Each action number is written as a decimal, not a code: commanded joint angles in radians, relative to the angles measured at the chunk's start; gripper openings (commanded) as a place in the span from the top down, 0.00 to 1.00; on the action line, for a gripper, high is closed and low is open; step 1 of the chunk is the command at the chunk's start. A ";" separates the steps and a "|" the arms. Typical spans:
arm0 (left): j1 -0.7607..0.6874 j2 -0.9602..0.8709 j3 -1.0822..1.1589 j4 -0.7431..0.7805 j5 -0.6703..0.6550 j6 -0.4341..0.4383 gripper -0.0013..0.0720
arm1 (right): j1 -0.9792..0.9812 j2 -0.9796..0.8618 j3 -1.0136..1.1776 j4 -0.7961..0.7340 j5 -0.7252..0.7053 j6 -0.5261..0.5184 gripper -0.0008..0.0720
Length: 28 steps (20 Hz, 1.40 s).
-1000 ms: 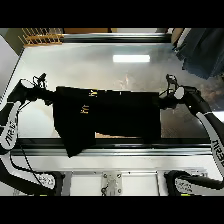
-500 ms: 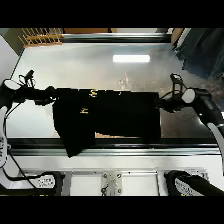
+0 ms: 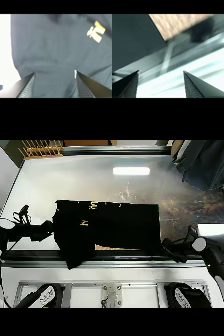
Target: Fold the clothes and pants, and hang the long-sleeved shirts on hangers.
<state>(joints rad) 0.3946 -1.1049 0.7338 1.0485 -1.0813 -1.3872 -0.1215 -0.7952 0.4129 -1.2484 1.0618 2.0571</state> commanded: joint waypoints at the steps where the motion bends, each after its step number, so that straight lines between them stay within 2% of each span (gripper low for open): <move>1: 0.006 0.071 -0.113 0.003 0.039 -0.001 0.28 | -0.011 0.034 -0.147 0.155 -0.188 0.063 0.18; 7: 0.006 0.117 -0.163 0.003 0.061 -0.001 0.28 | 0.042 0.001 -0.160 0.176 -0.422 0.061 0.19; 12: 0.006 0.116 -0.163 0.005 0.061 -0.001 0.28 | 0.141 -0.093 -0.159 0.180 -0.461 0.060 0.19; 13: 0.006 0.116 -0.163 0.007 0.060 -0.001 0.28 | 0.155 -0.097 -0.159 0.179 -0.471 0.060 0.28; 15: 0.006 0.116 -0.163 0.008 0.061 -0.002 0.28 | 0.165 -0.094 -0.158 0.177 -0.486 0.035 0.98; 20: 0.006 0.115 -0.177 0.192 0.060 -0.112 0.28 | 0.165 -0.094 -0.156 0.177 -0.452 0.004 0.97; 24: -0.030 0.101 -0.257 0.179 0.068 -0.113 0.28 | 0.165 -0.094 -0.150 0.177 -0.452 -0.001 0.97; 28: -0.123 0.010 -0.275 0.151 0.066 -0.112 0.28 | 0.165 -0.094 -0.134 0.177 -0.452 -0.001 0.97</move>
<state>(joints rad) 0.3252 -1.0458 0.4755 1.2152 -1.0168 -1.4952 0.0425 -0.8898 0.2687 -1.0771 0.6170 2.0602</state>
